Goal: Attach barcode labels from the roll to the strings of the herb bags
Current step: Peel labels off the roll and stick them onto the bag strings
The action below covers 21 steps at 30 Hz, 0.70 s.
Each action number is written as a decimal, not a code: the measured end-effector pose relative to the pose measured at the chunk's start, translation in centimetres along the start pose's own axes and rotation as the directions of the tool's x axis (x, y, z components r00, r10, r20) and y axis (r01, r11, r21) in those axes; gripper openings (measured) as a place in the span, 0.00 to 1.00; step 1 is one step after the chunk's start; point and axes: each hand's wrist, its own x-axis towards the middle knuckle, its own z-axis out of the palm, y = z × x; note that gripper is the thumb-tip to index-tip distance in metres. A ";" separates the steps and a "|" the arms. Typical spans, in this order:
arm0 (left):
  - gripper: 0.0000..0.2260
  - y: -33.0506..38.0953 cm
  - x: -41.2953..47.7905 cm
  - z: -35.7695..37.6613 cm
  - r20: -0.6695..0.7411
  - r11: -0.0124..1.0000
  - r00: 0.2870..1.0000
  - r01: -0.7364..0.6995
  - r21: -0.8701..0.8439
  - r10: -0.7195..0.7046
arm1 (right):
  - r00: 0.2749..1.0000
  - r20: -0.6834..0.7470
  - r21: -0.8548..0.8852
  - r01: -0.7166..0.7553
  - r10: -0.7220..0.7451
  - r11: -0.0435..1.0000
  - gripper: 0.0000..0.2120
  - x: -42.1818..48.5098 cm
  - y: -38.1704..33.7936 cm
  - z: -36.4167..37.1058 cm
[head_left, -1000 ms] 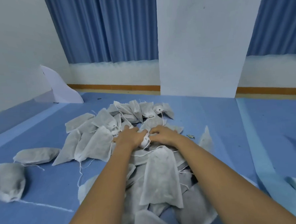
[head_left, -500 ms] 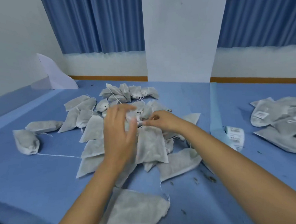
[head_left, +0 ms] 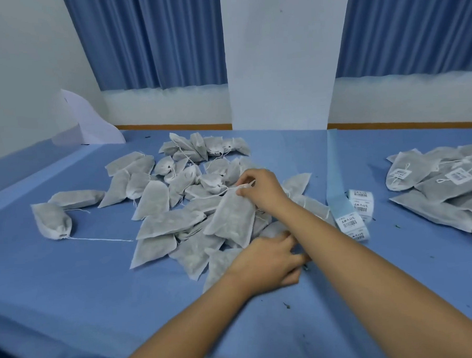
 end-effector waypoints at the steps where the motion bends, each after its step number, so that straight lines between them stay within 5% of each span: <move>1: 0.08 -0.5 0.6 0.6 0.007 1.000 1.000 -0.012 0.014 0.012 | 0.999 -0.040 0.014 0.004 -0.004 1.000 0.05 0.1 -0.1 -0.4; 4: 0.10 -1.9 1.6 2.3 0.156 0.989 0.977 0.147 -0.020 -0.143 | 0.973 -0.229 0.075 0.005 0.012 0.997 0.04 0.5 -0.1 -2.1; 7: 0.19 -3.2 2.4 3.9 0.286 0.938 0.894 0.318 0.136 -0.345 | 0.931 -0.354 0.146 -0.037 0.087 0.989 0.06 0.8 0.5 -4.5; 12: 0.16 -5.4 3.6 4.9 0.242 0.834 0.802 0.494 0.247 -0.547 | 0.866 -0.455 0.290 -0.077 0.208 0.954 0.07 -0.6 2.6 -9.1; 17: 0.16 -8.0 4.9 4.4 0.137 0.782 0.799 0.511 0.358 -0.585 | 0.828 -0.503 0.393 -0.034 0.246 0.919 0.02 -2.9 4.4 -12.9; 19: 0.18 -6.9 6.0 4.7 0.040 0.856 0.871 0.471 0.216 -0.489 | 0.809 -0.527 0.428 -0.012 0.260 0.904 0.02 -3.6 5.0 -13.7; 21: 0.26 -4.4 7.5 5.4 0.134 0.930 0.922 0.368 -0.011 -0.363 | 0.788 -0.543 0.484 0.012 0.289 0.875 0.04 -3.9 5.6 -14.0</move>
